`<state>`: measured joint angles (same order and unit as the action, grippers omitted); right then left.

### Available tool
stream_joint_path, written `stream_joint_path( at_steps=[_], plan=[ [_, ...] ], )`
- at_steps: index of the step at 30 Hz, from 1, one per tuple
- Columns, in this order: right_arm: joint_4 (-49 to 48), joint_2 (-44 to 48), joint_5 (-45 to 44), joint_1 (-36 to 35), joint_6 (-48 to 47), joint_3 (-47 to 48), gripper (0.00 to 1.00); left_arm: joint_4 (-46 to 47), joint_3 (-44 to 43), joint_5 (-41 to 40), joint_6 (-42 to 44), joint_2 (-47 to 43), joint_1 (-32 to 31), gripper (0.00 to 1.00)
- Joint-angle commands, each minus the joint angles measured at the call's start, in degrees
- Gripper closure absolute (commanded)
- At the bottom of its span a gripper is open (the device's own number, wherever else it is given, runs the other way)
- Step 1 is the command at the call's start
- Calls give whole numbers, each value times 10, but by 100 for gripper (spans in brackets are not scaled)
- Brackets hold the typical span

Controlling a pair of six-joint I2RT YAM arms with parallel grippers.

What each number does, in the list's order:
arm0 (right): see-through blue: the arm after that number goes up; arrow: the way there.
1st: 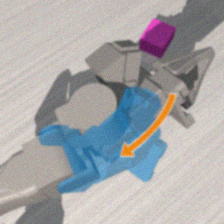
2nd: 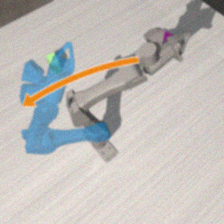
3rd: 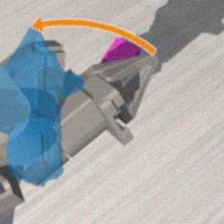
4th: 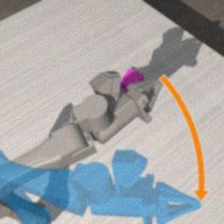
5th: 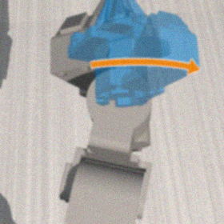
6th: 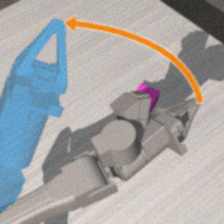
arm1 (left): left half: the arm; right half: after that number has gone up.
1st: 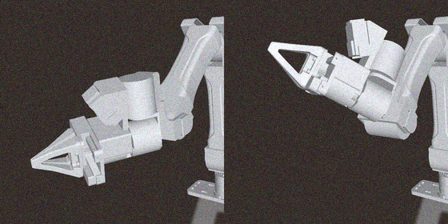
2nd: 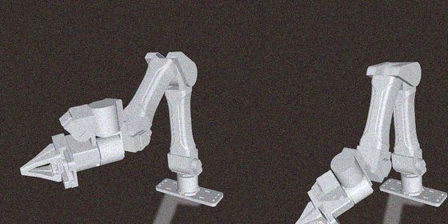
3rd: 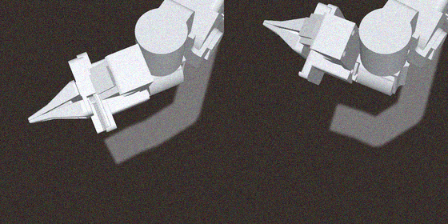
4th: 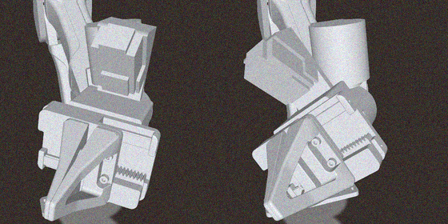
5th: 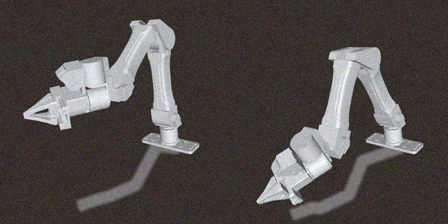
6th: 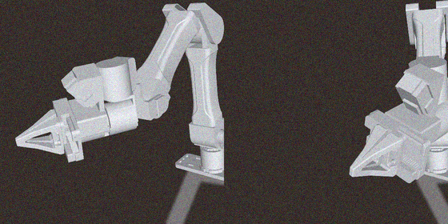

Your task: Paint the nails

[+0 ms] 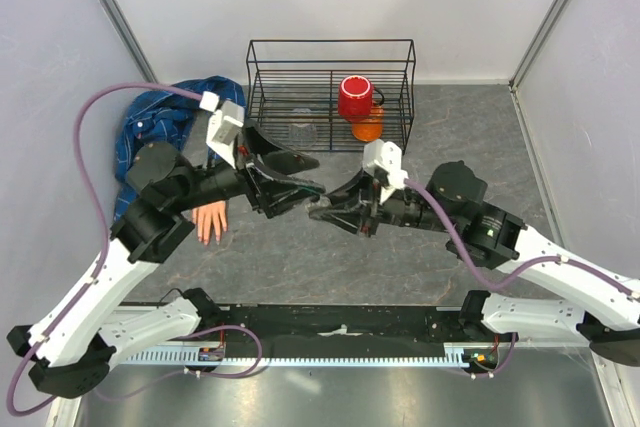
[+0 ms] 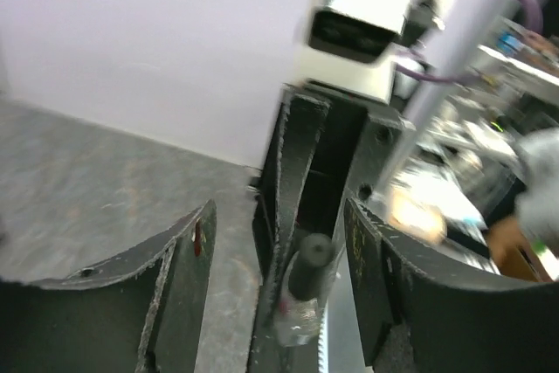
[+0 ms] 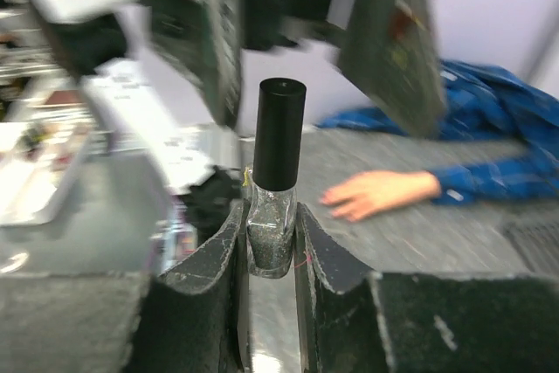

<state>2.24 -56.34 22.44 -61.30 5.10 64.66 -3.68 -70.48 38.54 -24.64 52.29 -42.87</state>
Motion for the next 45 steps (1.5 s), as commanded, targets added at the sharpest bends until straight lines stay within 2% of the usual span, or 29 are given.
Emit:
stream_joint_path(
  at_steps=[1,4,5,6,11,21,22,23,24,25,26,27,28,29,31,32,33,34,35,36,37,38,40,42,45],
  plan=[
    [45,-27,-167,-3,-41,49,100,-103,-28,-228,17,-37,0,34],
    [52,-43,-219,-3,-61,63,100,-121,-29,-278,0,-33,0,40],
    [52,-46,-237,-3,-65,67,100,-121,-29,-281,-4,-30,0,46],
    [52,-47,-243,-3,-66,68,100,-122,-30,-283,-6,-26,-1,48],
    [51,-53,-266,-3,-69,72,100,-121,-38,-259,-10,10,-1,51],
    [50,-41,-258,-4,-68,67,100,-98,-41,-210,-8,39,-1,58],
    [51,-42,-256,-3,-68,66,100,-97,-41,-203,-7,40,-2,63],
    [48,-40,-255,-3,-68,65,100,-90,-40,-194,-6,41,-1,76],
    [48,-40,-252,-3,-66,64,100,-85,-38,-174,-5,41,-1,81],
    [47,-38,-237,-3,-64,64,100,-77,-34,-165,-4,41,-1,86],
    [44,-33,-226,-3,-64,63,100,-70,-28,-151,-4,40,-1,95],
    [40,-28,-211,-3,-63,57,100,-51,-23,-110,-3,39,-1,98],
    [37,-25,-192,-3,-62,54,100,-41,-19,-85,-2,39,-1,98],
    [28,-15,-153,-3,-61,50,100,-27,-11,-18,-4,40,-1,98],
    [16,-4,-95,-3,-55,40,100,34,10,60,-17,38,-1,98],
    [15,4,-14,-3,-53,37,100,72,20,123,-26,37,-1,98],
    [11,8,31,-3,-53,35,100,124,28,150,-46,35,0,98],
    [-5,10,76,-3,-19,35,100,154,43,172,-58,33,0,98],
    [-19,11,171,-3,1,34,100,175,48,207,-68,33,0,98],
    [-48,11,204,-3,31,24,100,196,53,222,-90,33,0,98],
    [-116,11,240,-3,63,15,100,242,60,234,-101,32,0,98],
    [-155,11,285,-3,135,6,100,260,61,251,-114,31,0,98],
    [-245,11,304,-3,187,-22,100,304,62,263,-138,29,0,98],
    [-245,11,293,-3,192,-26,100,309,60,267,-144,26,0,98],
    [-194,11,260,-3,150,-16,100,269,45,261,-117,21,0,98]
  ],
)
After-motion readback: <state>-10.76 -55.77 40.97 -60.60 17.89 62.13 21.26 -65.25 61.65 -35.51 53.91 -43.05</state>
